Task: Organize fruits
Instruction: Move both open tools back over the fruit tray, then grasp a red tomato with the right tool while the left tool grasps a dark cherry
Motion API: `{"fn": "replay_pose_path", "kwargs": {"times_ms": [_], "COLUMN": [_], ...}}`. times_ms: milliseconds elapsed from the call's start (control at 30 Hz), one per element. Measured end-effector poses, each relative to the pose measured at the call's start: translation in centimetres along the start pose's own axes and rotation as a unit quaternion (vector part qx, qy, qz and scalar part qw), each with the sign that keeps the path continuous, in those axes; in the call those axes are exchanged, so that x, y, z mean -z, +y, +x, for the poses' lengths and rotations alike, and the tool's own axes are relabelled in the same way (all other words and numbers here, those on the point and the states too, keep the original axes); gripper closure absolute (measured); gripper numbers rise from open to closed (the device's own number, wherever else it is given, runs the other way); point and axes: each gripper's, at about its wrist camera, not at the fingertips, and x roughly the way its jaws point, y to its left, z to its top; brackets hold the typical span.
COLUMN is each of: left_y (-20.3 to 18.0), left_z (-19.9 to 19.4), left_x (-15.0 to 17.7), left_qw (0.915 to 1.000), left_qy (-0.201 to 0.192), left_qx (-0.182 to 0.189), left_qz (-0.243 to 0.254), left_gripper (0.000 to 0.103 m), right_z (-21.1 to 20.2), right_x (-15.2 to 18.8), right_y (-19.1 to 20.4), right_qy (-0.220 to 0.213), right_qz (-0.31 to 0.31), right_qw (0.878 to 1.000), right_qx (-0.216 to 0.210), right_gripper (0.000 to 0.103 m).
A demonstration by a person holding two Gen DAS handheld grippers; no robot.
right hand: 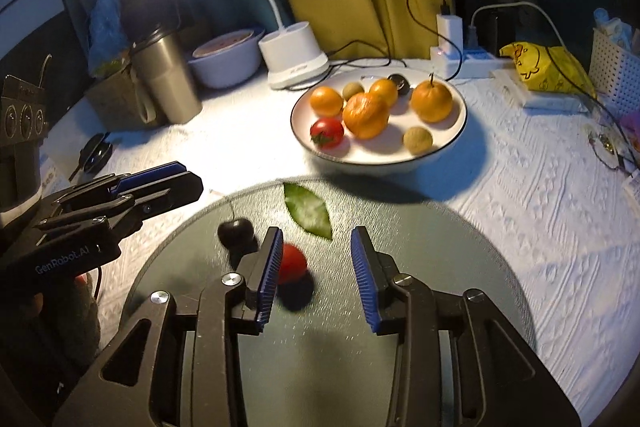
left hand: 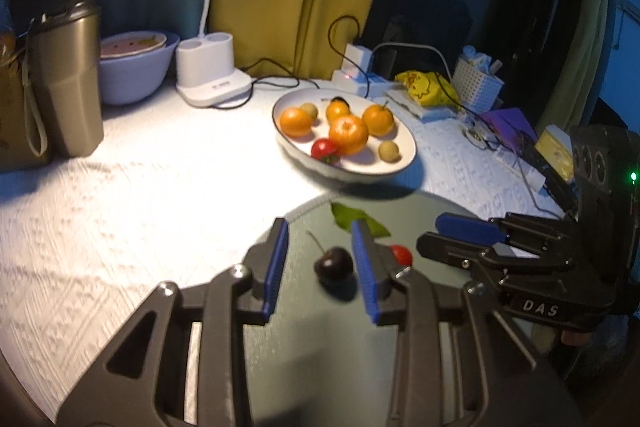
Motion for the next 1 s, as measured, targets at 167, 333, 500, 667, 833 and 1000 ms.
{"fn": "replay_pose_path", "kwargs": {"times_ms": [167, 333, 500, 667, 833, 1000], "left_y": [-0.1, 0.1, 0.1, -0.2, -0.5, -0.8], "left_z": [0.2, 0.3, 0.6, 1.2, 1.8, 2.4], "left_x": [1.2, 1.9, 2.1, 2.2, 2.0, 1.9], "left_qw": [0.9999, 0.9998, 0.9997, 0.9994, 0.9993, 0.9991], "left_qy": [0.012, 0.019, 0.025, 0.033, 0.037, 0.043], "left_qx": [0.001, 0.001, 0.003, 0.006, 0.006, 0.002], "left_qz": [-0.003, -0.007, -0.006, -0.003, 0.001, 0.005], "left_gripper": [0.069, 0.069, 0.069, 0.069, 0.069, 0.069], "right_z": [0.7, 1.7, 2.5, 3.0, 3.2, 3.2], "right_x": [0.6, 0.8, 0.7, 0.8, 0.9, 0.9], "right_y": [0.7, 1.2, 1.3, 1.5, 1.5, 1.6], "right_qy": [0.022, 0.034, 0.042, 0.05, 0.052, 0.051], "right_qz": [-0.013, -0.019, -0.019, -0.02, -0.024, -0.027], "right_qw": [1.0, 0.999, 0.999, 0.998, 0.997, 0.997], "right_qx": [-0.008, -0.016, -0.022, -0.034, -0.046, -0.055], "right_gripper": [0.065, 0.065, 0.065, 0.065, 0.066, 0.073]}}
